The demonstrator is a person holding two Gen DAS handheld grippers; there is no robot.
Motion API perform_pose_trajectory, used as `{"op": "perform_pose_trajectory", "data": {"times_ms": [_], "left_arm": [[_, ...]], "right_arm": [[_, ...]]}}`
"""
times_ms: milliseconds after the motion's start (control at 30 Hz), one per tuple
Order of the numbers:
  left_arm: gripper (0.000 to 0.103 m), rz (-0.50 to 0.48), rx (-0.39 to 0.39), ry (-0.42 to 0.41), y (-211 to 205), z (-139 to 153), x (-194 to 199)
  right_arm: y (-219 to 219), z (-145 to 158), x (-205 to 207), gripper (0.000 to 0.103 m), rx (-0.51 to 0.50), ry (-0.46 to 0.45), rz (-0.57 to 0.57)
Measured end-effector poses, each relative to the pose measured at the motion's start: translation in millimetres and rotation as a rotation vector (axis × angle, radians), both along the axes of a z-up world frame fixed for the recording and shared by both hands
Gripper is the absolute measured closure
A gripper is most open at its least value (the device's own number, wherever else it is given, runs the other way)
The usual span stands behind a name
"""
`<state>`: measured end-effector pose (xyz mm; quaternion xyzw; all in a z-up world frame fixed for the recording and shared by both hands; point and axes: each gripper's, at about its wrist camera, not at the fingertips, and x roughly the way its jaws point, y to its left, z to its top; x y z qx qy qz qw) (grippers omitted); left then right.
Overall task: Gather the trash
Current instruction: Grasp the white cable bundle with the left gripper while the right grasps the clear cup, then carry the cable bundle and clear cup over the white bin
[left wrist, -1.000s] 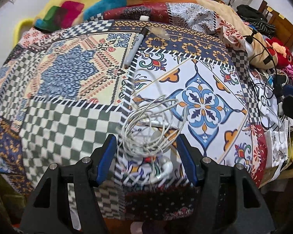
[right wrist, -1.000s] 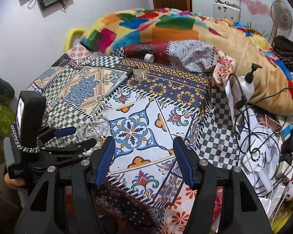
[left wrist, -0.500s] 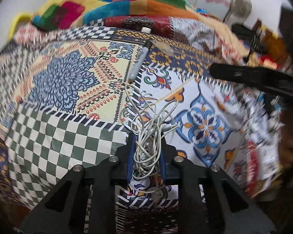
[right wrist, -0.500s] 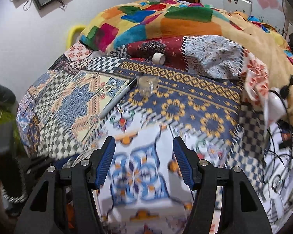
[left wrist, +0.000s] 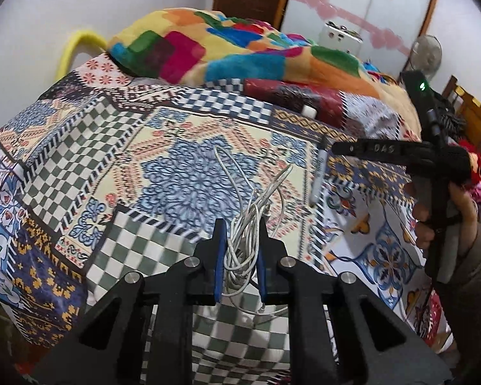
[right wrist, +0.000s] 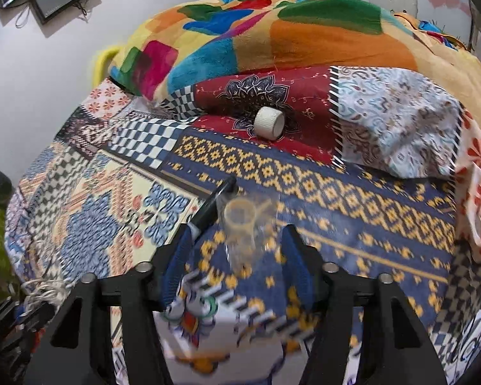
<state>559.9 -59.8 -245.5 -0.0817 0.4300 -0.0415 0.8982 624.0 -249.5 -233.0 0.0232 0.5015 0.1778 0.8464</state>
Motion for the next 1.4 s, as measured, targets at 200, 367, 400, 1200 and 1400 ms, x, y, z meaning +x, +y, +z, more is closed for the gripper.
{"op": "perform_pose_trajectory", "data": {"times_ms": [200,367,400,1200,1400], "left_arm": [[0.087,0.021,-0.016,0.001,3,-4,-1],[0.087,0.021,-0.017,-0.005,-1,5,-6],[0.087,0.021,-0.016,-0.010,-2,9,-8],[0.087,0.136,0.019,-0.219,17,176,-138],[0.087,0.183,0.045,-0.253,42,199,-191]], "right_arm": [[8,-2,0,0.079,-0.065,-0.048,0.022],[3,1,-6,0.081,-0.073,-0.055,0.016],[2,3,-8,0.081,-0.075,-0.058,0.014],[7,187,-178,0.081,0.046,-0.303,0.131],[28,216,-231,0.081,0.083,-0.354,0.191]]}}
